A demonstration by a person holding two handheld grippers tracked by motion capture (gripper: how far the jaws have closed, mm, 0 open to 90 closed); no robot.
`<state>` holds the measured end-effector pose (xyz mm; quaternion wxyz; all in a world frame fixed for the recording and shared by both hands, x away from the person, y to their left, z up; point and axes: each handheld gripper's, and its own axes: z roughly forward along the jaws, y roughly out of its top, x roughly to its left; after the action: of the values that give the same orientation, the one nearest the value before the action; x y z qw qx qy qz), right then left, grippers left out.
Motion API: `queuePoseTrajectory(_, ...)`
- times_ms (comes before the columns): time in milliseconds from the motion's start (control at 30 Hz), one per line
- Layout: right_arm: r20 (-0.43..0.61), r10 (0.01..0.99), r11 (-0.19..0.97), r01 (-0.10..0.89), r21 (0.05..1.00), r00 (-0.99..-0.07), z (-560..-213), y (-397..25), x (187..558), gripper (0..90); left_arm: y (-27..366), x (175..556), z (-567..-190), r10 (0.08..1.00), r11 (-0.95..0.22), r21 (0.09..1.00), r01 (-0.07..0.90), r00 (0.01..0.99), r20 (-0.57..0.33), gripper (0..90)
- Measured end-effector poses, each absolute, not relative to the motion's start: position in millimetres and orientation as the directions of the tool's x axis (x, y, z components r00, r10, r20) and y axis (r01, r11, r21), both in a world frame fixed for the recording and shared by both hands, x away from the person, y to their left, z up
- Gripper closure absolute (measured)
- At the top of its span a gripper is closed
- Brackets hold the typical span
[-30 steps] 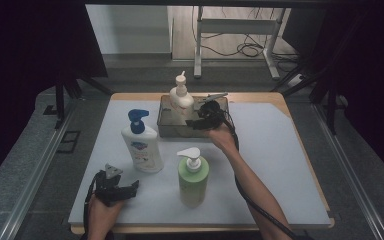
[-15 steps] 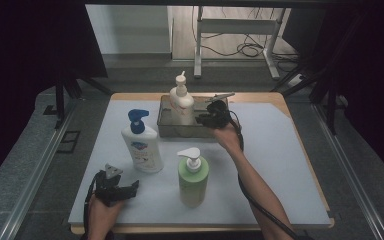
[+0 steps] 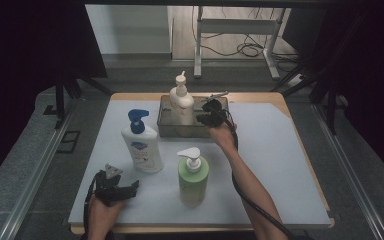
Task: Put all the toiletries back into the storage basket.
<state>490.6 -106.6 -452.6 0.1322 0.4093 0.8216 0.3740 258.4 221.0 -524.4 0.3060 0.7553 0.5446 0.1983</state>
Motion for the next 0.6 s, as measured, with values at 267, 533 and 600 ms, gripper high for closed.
queuePoseTrajectory(267,0.091,0.778,0.390,0.590,0.707,-0.622,-459,-101,497,89.5,221,258,-524,0.944,-0.219,0.678,0.702,0.328,-0.034,12.0)
queuePoseTrajectory(533,0.097,0.774,0.394,0.595,0.700,-0.626,-463,-93,498,89.5,221,258,-524,0.944,-0.220,0.678,0.701,0.328,-0.033,12.0)
queuePoseTrajectory(600,0.101,0.773,0.391,0.596,0.701,-0.626,-463,-93,498,89.5,221,258,-524,0.944,-0.220,0.678,0.701,0.328,-0.033,12.0)
